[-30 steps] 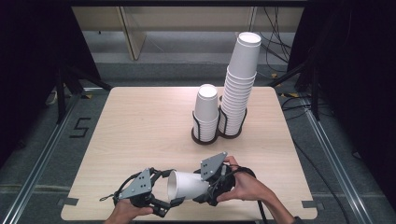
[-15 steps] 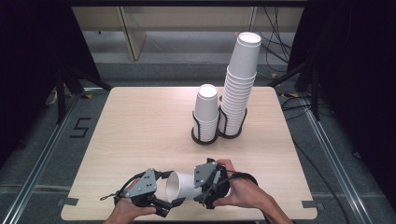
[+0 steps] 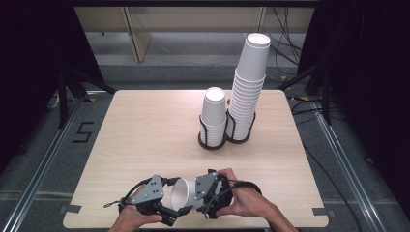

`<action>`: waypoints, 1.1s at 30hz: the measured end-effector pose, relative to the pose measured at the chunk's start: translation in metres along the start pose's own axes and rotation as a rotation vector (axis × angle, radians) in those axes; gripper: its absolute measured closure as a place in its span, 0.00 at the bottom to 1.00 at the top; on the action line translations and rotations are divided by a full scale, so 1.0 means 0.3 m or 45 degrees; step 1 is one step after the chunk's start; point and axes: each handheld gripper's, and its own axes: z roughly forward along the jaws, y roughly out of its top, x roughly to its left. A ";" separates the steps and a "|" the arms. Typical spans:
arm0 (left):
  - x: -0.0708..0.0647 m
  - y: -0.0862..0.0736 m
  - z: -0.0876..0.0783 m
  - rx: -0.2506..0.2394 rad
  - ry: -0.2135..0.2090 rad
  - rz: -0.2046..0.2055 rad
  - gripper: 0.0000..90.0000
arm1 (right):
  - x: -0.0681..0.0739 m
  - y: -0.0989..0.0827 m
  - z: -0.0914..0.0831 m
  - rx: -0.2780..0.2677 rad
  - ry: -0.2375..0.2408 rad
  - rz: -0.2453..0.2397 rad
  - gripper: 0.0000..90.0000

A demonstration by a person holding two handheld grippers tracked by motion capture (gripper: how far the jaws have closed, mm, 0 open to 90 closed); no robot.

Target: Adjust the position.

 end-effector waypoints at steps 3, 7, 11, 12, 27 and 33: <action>0.005 0.002 -0.007 -0.098 0.005 -0.080 0.09 | -0.027 -0.015 -0.005 -0.169 0.071 -0.005 0.26; 0.004 0.004 -0.008 -0.180 0.013 -0.119 0.04 | -0.046 -0.028 -0.020 -0.331 0.122 0.072 0.26; 0.006 0.005 -0.016 -0.269 0.005 -0.165 0.04 | -0.056 -0.034 -0.028 -0.443 0.166 0.131 0.26; 0.006 0.006 -0.020 -0.266 0.025 -0.165 0.04 | -0.057 -0.034 -0.028 -0.461 0.171 0.147 0.26; 0.008 0.000 -0.021 -0.302 0.040 -0.156 0.16 | -0.061 -0.041 0.003 -0.505 0.163 0.226 0.23; 0.007 0.007 -0.029 -0.306 0.068 -0.130 0.18 | -0.060 -0.046 0.007 -0.439 0.109 0.255 0.20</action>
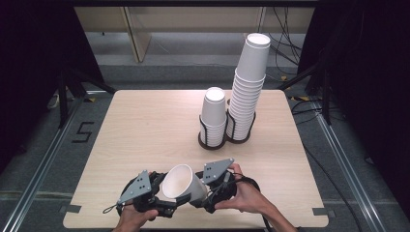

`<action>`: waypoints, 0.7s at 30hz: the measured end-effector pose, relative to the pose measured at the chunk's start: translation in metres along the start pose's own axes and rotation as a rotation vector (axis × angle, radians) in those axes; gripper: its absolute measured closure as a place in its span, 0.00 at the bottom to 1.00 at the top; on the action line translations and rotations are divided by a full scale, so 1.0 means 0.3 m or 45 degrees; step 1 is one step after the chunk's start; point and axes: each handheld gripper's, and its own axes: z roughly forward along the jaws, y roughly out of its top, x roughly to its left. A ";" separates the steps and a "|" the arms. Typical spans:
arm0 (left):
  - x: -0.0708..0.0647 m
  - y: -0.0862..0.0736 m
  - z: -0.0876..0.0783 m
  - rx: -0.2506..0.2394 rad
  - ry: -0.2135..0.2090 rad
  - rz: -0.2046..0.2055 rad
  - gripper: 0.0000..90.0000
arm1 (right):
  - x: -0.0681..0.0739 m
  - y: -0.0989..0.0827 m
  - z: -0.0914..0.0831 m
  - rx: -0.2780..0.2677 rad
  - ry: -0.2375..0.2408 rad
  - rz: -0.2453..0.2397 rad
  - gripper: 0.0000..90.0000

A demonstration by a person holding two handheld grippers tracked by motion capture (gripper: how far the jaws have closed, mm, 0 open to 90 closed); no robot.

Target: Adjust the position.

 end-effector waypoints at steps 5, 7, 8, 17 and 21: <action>0.002 0.002 -0.003 0.002 0.015 0.001 0.19 | -0.001 -0.009 0.003 0.022 -0.016 -0.007 0.23; 0.000 0.001 -0.001 0.000 0.014 -0.004 0.19 | 0.000 -0.011 0.007 0.020 0.003 -0.019 0.27; 0.000 0.001 -0.001 0.002 0.016 0.002 0.18 | -0.001 -0.012 0.010 0.018 0.003 -0.031 0.27; -0.008 0.001 0.006 -0.071 0.030 -0.023 0.13 | 0.001 -0.016 0.023 -0.055 0.039 0.017 0.29; -0.015 0.002 0.012 -0.075 0.025 -0.025 0.13 | 0.003 -0.017 0.033 -0.084 0.073 0.039 0.29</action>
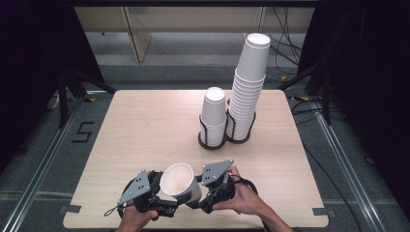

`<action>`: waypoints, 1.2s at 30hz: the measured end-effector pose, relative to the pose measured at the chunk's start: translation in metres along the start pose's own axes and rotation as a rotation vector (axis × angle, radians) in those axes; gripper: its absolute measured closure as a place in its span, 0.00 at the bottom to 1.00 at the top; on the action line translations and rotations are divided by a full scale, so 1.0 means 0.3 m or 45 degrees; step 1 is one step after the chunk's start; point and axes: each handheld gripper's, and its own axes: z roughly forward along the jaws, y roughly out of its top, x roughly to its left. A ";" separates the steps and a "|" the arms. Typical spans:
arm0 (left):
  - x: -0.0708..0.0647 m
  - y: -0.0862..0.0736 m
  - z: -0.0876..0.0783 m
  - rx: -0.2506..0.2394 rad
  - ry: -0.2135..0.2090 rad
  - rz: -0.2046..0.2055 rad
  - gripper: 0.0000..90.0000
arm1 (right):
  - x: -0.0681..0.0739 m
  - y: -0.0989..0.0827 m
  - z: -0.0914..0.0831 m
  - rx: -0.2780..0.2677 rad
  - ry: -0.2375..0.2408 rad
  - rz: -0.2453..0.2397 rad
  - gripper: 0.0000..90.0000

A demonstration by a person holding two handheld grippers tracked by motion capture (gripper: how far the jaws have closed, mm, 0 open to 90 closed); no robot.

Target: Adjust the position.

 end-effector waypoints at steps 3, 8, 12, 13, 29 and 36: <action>-0.001 0.000 -0.001 0.008 -0.004 0.018 0.16 | 0.003 -0.002 0.008 0.001 0.014 0.010 0.28; 0.004 0.001 -0.005 0.010 0.026 0.037 0.19 | -0.008 -0.011 0.011 -0.017 0.011 0.050 0.25; 0.012 0.002 -0.011 0.019 0.075 0.045 0.20 | -0.017 -0.020 0.005 0.006 -0.012 0.079 0.20; 0.019 0.002 -0.015 0.026 0.109 0.053 0.20 | -0.020 -0.023 0.002 0.013 -0.029 0.076 0.20; 0.151 -0.002 -0.070 0.070 0.440 0.109 0.19 | -0.067 -0.102 -0.095 0.036 -0.232 0.154 0.20; 0.180 -0.001 -0.087 0.094 0.531 0.115 0.19 | -0.063 -0.133 -0.112 0.063 -0.261 0.172 0.20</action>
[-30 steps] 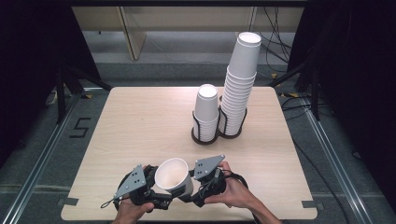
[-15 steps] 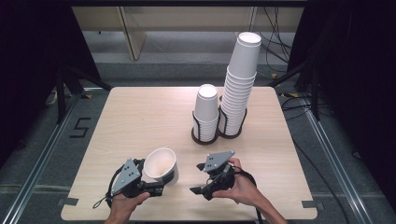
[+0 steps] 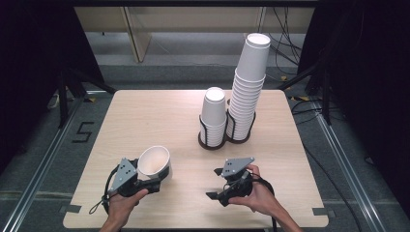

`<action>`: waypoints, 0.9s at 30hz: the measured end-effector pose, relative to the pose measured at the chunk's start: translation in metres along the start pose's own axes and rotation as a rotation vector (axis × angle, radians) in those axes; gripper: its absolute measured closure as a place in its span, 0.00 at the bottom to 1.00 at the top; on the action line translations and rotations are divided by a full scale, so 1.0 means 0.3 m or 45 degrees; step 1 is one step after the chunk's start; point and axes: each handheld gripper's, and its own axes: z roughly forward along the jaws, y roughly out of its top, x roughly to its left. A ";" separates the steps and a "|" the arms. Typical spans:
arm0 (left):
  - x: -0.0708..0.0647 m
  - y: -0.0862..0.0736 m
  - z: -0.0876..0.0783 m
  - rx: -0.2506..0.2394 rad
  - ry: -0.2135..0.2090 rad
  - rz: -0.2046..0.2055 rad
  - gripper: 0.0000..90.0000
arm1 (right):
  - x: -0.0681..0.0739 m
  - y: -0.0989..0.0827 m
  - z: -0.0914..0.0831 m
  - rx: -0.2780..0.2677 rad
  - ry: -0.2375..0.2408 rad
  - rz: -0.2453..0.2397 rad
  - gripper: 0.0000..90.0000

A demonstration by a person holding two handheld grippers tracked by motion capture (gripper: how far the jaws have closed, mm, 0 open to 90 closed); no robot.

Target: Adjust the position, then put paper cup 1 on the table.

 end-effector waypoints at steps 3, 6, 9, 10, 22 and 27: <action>0.015 -0.002 -0.003 0.012 0.036 -0.001 0.18 | -0.001 -0.011 -0.003 0.008 -0.001 0.011 0.20; 0.029 -0.004 -0.006 0.017 0.070 0.003 0.18 | -0.001 -0.018 -0.009 0.011 -0.006 0.013 0.20; 0.041 -0.006 -0.008 0.013 0.093 -0.004 0.18 | 0.000 -0.025 -0.014 0.009 -0.007 0.018 0.20; 0.045 -0.006 -0.009 0.013 0.102 -0.004 0.18 | -0.001 -0.027 -0.015 0.004 -0.012 0.012 0.20; 0.077 0.000 0.002 0.011 0.161 -0.012 0.18 | -0.009 -0.056 -0.044 0.009 -0.048 0.050 0.20; 0.109 0.011 0.030 0.008 0.182 -0.013 0.18 | -0.024 -0.072 -0.056 0.011 -0.075 0.068 0.20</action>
